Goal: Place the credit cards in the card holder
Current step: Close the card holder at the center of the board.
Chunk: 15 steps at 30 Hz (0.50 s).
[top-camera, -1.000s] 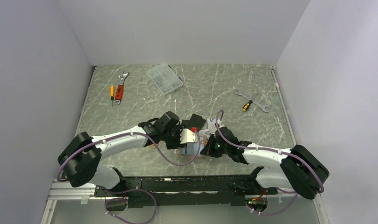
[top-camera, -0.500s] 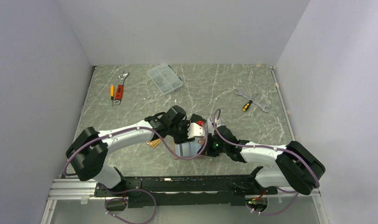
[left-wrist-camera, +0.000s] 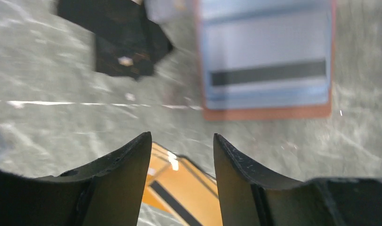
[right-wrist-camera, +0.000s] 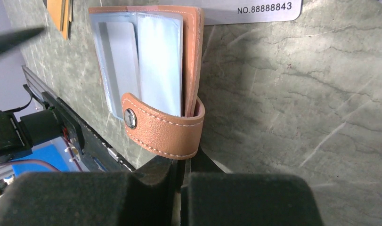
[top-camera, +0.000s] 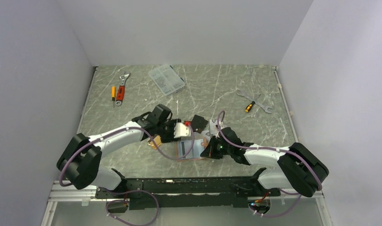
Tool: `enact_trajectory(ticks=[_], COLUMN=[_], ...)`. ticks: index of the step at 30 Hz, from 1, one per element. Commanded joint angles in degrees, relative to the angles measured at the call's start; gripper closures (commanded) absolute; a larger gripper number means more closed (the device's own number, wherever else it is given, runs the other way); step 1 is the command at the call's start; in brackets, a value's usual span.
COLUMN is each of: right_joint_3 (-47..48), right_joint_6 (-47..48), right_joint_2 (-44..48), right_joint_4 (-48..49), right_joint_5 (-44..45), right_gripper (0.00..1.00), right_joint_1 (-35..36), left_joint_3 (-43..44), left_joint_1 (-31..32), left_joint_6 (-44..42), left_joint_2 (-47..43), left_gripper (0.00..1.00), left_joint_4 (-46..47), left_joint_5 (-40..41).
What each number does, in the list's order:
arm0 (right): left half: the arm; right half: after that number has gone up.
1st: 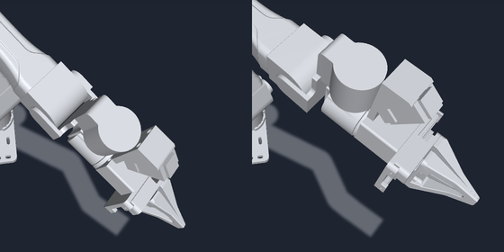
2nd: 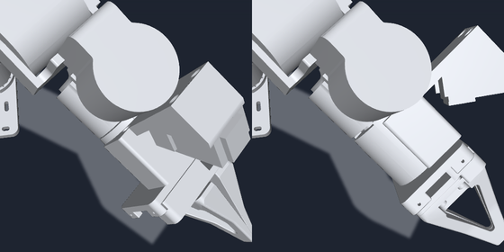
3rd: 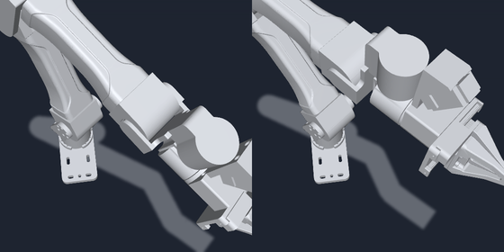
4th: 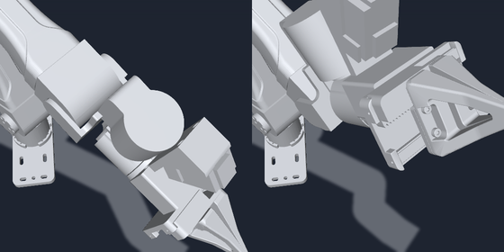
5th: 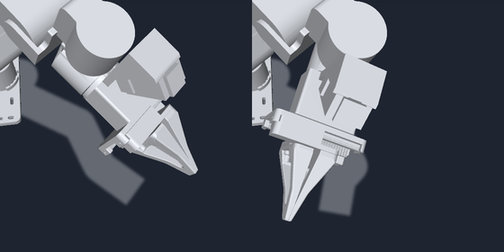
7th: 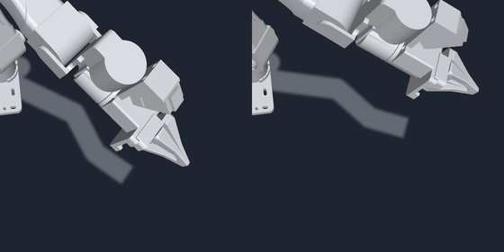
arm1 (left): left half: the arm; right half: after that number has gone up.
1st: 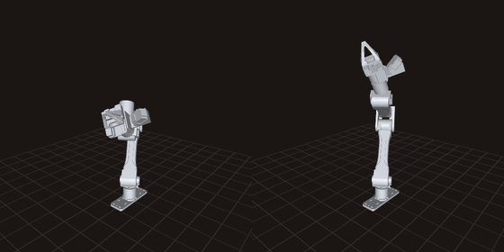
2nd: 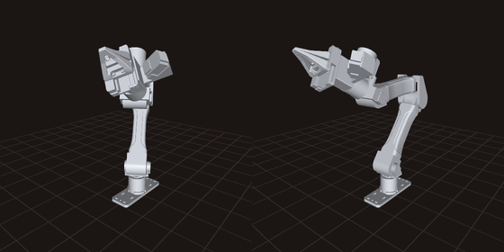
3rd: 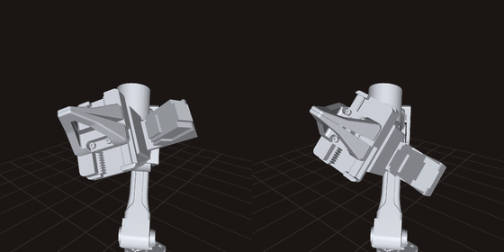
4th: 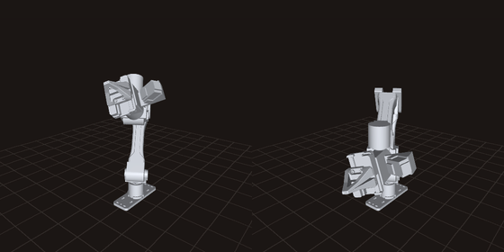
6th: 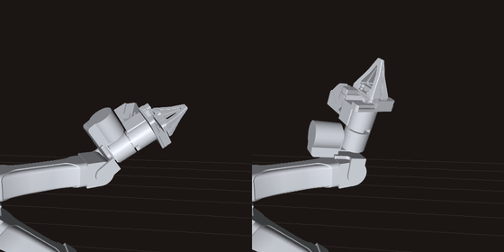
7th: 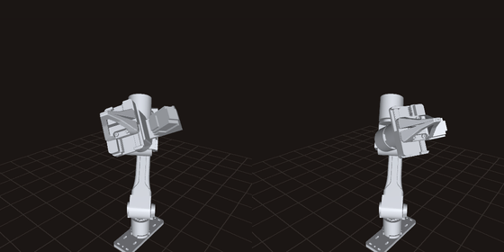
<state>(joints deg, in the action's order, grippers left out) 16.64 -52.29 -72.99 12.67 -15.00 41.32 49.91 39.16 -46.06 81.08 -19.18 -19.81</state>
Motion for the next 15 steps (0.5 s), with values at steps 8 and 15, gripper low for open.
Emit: enact_trajectory(ticks=[8, 15], right_joint_3=[-0.3, 0.7], right_joint_6=[0.87, 1.21], right_joint_2=[-2.26, -4.92], right_joint_4=[-2.43, -0.74], right_joint_5=[1.23, -0.49], right_gripper=[1.0, 1.0], right_joint_1=[-0.13, -0.2], left_joint_3=[-13.03, -14.75], left_joint_1=[4.21, 6.84], left_joint_6=[-11.72, -12.67], left_joint_2=[1.81, 1.74], left_gripper=[0.43, 0.44], left_joint_4=[10.88, 12.21], left_joint_5=[5.97, 8.38])
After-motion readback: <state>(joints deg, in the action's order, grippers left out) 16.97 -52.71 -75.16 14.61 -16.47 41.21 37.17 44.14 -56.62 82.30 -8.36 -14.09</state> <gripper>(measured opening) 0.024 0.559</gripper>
